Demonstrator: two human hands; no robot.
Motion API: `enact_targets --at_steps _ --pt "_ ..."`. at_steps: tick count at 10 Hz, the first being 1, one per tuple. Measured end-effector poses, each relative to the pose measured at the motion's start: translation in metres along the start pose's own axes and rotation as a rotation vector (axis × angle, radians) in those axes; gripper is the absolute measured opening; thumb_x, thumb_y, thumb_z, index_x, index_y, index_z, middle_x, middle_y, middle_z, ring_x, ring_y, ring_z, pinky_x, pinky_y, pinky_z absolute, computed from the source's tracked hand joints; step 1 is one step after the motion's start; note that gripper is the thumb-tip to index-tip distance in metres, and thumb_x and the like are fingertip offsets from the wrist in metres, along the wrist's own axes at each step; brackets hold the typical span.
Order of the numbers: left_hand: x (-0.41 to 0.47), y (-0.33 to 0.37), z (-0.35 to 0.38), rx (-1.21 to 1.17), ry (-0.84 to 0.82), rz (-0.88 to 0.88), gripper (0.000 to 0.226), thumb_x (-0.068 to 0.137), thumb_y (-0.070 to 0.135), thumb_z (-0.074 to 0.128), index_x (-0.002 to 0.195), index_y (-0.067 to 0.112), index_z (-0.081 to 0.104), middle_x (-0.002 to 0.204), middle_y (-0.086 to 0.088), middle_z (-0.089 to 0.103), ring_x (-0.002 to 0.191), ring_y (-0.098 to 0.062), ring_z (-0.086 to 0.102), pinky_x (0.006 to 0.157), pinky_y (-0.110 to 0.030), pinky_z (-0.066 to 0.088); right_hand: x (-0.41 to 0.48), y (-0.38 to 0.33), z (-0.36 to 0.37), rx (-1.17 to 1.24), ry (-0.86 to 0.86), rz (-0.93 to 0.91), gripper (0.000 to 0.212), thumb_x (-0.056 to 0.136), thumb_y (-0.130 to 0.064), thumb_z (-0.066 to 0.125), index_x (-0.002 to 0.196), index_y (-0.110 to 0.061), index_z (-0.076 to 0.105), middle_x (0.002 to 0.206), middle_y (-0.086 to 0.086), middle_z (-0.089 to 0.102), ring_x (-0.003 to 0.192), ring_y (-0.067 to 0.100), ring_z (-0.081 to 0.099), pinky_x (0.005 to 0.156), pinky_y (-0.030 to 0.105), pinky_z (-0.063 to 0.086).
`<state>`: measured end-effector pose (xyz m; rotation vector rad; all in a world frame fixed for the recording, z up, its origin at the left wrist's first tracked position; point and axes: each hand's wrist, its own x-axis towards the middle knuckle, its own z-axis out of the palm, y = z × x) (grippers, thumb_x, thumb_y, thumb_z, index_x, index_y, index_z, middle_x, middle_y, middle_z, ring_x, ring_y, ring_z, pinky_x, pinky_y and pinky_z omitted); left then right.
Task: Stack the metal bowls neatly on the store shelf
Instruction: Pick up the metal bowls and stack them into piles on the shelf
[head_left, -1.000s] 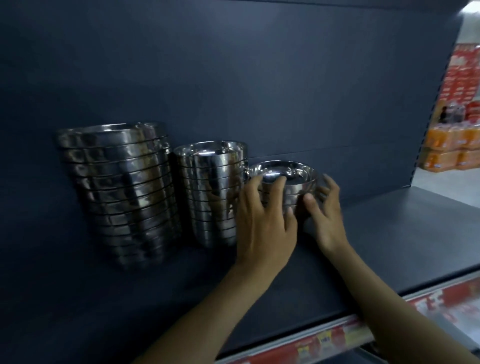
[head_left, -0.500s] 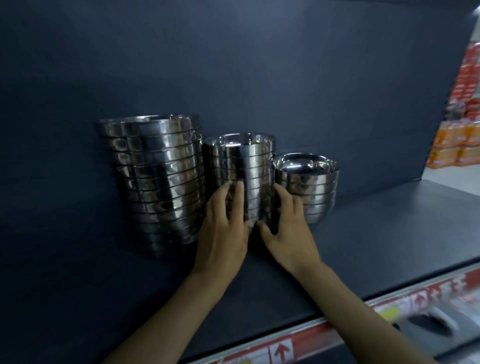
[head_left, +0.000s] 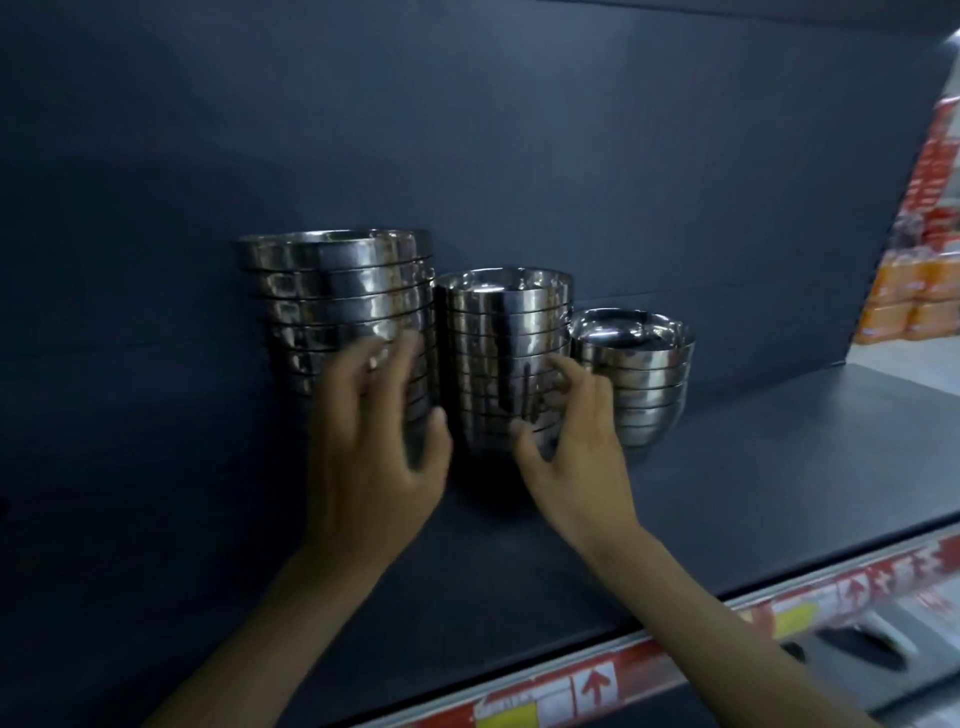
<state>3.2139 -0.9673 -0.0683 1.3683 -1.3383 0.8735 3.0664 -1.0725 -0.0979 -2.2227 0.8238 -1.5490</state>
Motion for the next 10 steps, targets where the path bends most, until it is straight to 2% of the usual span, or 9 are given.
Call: enact_targets --at_steps 1,2,4,5,6,7,8,9,10 --pt "-0.006 -0.038 -0.022 -0.035 0.032 -0.217 0.069 0.085 0.028 0.064 0.145 0.007 0.037 0.136 -0.02 0.035 0.123 -0.026 0.043 0.105 -0.01 0.029 -0.007 -0.03 0.022 0.04 -0.11 -0.035 0.072 0.091 -0.035 0.066 0.145 -0.037 0.019 0.135 -0.008 0.034 0.112 0.008 0.05 0.083 0.033 0.054" --pt "-0.023 -0.059 -0.025 -0.135 -0.07 -0.419 0.083 0.082 0.041 0.064 0.152 0.025 0.024 0.139 -0.009 0.03 0.121 -0.01 0.04 0.095 0.002 0.026 -0.01 -0.04 0.043 0.033 -0.231 -0.016 0.08 0.091 -0.042 0.066 0.151 -0.038 0.013 0.142 -0.01 0.029 0.115 0.008 0.051 0.084 0.027 0.05" --pt "-0.03 -0.069 -0.021 -0.214 -0.1 -0.515 0.09 0.075 0.044 0.068 0.15 0.042 0.019 0.135 0.014 0.026 0.119 0.001 0.038 0.094 -0.016 0.033 -0.011 -0.037 0.06 0.046 -0.312 0.009 0.081 0.091 -0.042 0.066 0.151 -0.041 0.012 0.141 -0.01 0.034 0.122 0.006 0.046 0.09 0.026 0.048" --pt "-0.033 -0.066 -0.019 -0.225 -0.089 -0.526 0.091 0.072 0.054 0.064 0.15 0.043 0.018 0.133 0.013 0.025 0.12 -0.003 0.04 0.093 -0.014 0.033 -0.01 -0.032 0.054 0.042 -0.342 0.015 0.076 0.092 -0.04 0.063 0.149 -0.044 0.013 0.143 -0.013 0.034 0.119 0.007 0.051 0.089 0.033 0.053" --pt "-0.033 -0.063 -0.018 -0.205 -0.094 -0.518 0.091 0.074 0.051 0.066 0.15 0.042 0.017 0.133 0.011 0.025 0.119 -0.005 0.039 0.097 -0.024 0.035 -0.009 -0.027 0.045 0.014 -0.359 0.009 0.066 0.094 -0.037 0.061 0.148 -0.038 0.023 0.139 -0.011 0.038 0.112 0.01 0.055 0.089 0.037 0.054" --pt "-0.031 -0.057 -0.024 -0.119 -0.104 -0.537 0.082 0.078 0.046 0.063 0.149 0.035 0.023 0.136 -0.004 0.031 0.121 -0.013 0.04 0.101 -0.03 0.034 -0.008 -0.023 0.028 -0.003 -0.362 0.007 0.048 0.095 -0.033 0.059 0.139 -0.03 0.039 0.132 -0.007 0.044 0.103 0.015 0.058 0.087 0.044 0.054" --pt "-0.022 -0.033 -0.026 0.085 -0.038 -0.299 0.053 0.085 0.032 0.055 0.132 0.008 0.048 0.124 -0.022 0.042 0.113 -0.036 0.047 0.097 -0.031 0.035 -0.002 -0.006 -0.008 -0.052 -0.324 -0.01 0.029 0.093 -0.03 0.059 0.122 -0.027 0.055 0.116 -0.008 0.054 0.093 0.014 0.061 0.081 0.044 0.055" --pt "-0.017 0.015 -0.008 0.078 -0.278 -0.101 0.022 0.091 0.028 0.048 0.098 0.012 0.061 0.098 -0.006 0.054 0.085 -0.026 0.056 0.073 -0.038 0.049 -0.002 0.026 -0.05 -0.133 -0.344 0.021 0.014 0.094 -0.032 0.057 0.105 -0.024 0.06 0.098 -0.008 0.059 0.085 0.014 0.061 0.075 0.042 0.055" --pt "-0.016 0.065 0.039 0.165 -0.61 0.052 0.03 0.096 0.039 0.042 0.069 0.027 0.046 0.059 0.007 0.048 0.052 -0.01 0.049 0.046 -0.032 0.042 0.0 0.065 -0.095 -0.314 -0.384 0.061 0.025 0.099 -0.04 0.049 0.083 -0.022 0.053 0.08 -0.006 0.056 0.075 0.022 0.059 0.064 0.036 0.048"
